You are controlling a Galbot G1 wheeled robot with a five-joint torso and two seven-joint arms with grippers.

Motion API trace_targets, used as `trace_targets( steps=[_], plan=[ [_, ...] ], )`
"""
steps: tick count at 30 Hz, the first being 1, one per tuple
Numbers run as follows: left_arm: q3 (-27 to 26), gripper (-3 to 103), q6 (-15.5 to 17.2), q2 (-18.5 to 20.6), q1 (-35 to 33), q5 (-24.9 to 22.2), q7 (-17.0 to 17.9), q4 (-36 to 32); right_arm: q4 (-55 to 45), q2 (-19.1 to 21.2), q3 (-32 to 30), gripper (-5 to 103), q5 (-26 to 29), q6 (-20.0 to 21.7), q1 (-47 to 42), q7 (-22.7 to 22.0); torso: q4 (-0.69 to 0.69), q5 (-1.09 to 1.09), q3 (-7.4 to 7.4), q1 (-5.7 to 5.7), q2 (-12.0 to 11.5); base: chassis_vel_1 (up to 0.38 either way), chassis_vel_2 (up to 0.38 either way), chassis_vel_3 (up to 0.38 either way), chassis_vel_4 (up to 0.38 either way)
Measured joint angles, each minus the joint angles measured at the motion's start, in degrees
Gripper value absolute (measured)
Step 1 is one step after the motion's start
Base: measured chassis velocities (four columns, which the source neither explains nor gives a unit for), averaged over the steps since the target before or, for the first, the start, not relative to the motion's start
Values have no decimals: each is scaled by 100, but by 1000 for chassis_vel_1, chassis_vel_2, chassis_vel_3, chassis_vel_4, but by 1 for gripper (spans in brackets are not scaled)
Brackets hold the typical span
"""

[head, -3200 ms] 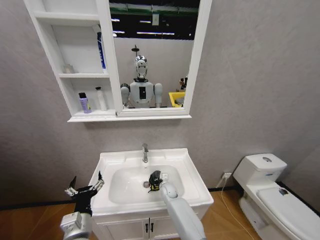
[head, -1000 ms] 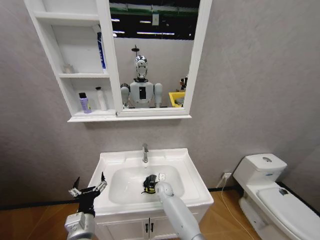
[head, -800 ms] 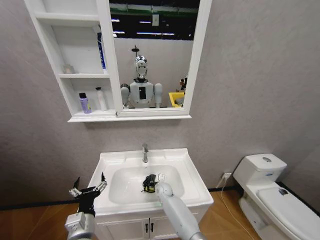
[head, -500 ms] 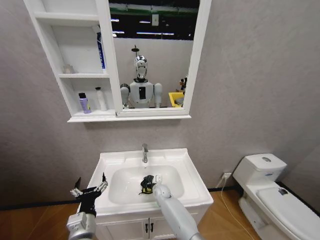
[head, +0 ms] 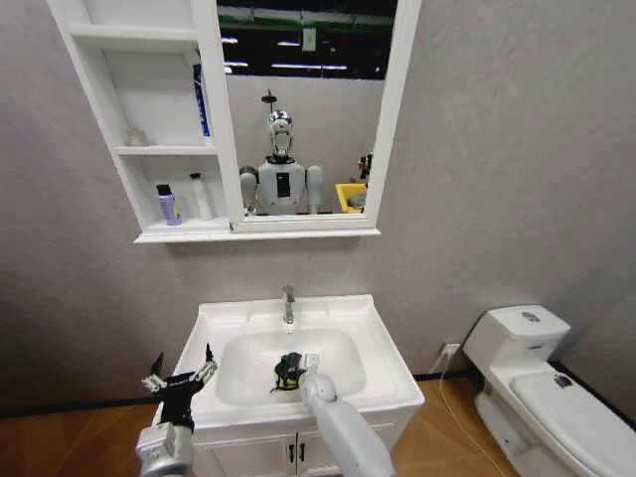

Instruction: Move facial cleanser and shampoo from washbasin to cabinet, then wipe washbasin with towel.

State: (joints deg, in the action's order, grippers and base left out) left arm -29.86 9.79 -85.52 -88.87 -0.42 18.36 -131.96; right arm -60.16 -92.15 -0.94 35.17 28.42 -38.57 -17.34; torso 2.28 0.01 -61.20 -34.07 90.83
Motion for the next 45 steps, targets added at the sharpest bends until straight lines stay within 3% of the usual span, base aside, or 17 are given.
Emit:
trace_targets(
  steps=[15, 23, 30, 45],
  plan=[
    [29, 100, -6, 12, 50, -7, -5, 53, 82, 2, -460, 2, 12, 108, 157, -191, 2, -1, 0, 0, 0, 0, 0, 0, 0],
    [-23, 100, -9, 54, 76, -51, -5, 86, 554, 2, -442, 2, -253, -167, 384, 491, 1, -1, 0, 0, 0, 0, 0, 0, 0],
    [-95, 100, -9, 81, 83, -101, -5, 60, 580, 1, -245, 2, -243, -224, 359, 512, 1, -1, 1, 0, 0, 0, 0, 0, 0],
    [53, 100, -3, 40, 115, -62, -2, 78, -347, 2, -384, 2, 172, 248, -54, -329, 2, -1, 0, 1, 0, 0, 0, 0, 0]
  ],
)
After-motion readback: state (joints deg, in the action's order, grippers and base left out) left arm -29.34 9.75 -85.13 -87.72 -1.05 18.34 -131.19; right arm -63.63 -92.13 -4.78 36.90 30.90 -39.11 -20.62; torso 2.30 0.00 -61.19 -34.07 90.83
